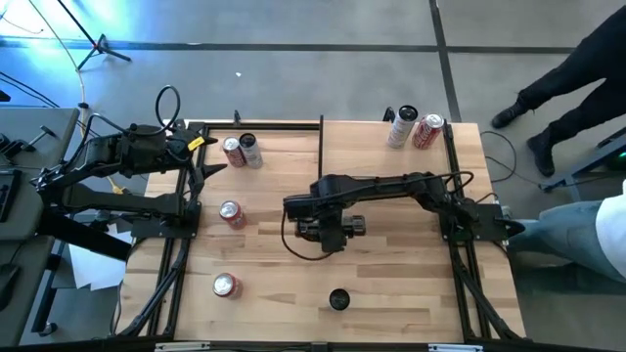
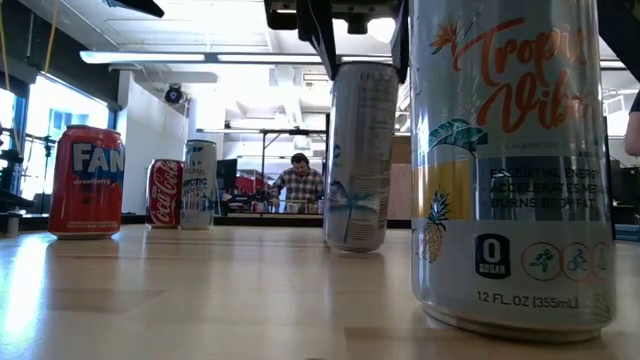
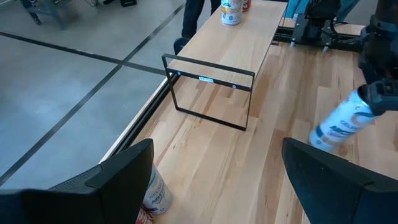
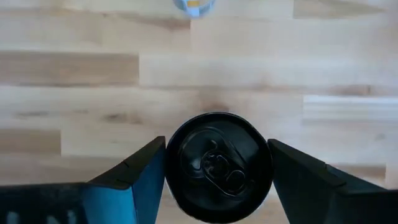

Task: Place canned beverage on shelf
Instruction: Put the white soda can on the shelf

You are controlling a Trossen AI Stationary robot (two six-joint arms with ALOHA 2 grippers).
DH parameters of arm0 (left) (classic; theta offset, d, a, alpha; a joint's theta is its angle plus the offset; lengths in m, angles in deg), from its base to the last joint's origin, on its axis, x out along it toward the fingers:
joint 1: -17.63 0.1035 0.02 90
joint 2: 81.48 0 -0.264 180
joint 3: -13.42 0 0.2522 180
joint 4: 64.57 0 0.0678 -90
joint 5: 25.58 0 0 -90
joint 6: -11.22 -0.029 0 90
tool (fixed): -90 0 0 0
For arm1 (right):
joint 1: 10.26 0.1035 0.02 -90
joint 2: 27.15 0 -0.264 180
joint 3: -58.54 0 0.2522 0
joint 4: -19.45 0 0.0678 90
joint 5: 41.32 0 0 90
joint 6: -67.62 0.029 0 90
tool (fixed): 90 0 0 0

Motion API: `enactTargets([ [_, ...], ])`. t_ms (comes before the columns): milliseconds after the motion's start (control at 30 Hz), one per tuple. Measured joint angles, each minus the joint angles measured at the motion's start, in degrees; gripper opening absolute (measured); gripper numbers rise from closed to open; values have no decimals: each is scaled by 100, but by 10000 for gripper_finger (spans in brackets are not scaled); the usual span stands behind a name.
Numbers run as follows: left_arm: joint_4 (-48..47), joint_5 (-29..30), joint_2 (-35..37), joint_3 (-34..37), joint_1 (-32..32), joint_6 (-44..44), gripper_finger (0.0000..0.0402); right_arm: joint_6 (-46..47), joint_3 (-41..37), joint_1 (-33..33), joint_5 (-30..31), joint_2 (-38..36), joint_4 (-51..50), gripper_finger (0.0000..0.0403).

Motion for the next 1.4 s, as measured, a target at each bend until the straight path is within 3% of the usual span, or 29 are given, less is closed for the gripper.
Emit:
enactTargets([
  [533, -1, 0, 1, 0, -2, 0, 335, 660, 0, 1, -86, 17, 20, 249],
  [1233, 0, -1, 1, -1, -2, 0, 335, 1359, 13, -1, 499, 9, -4, 250],
  [1400, 0, 0, 2, -2, -2, 0, 335, 2199, 13, -1, 495, 9, 52, 250],
])
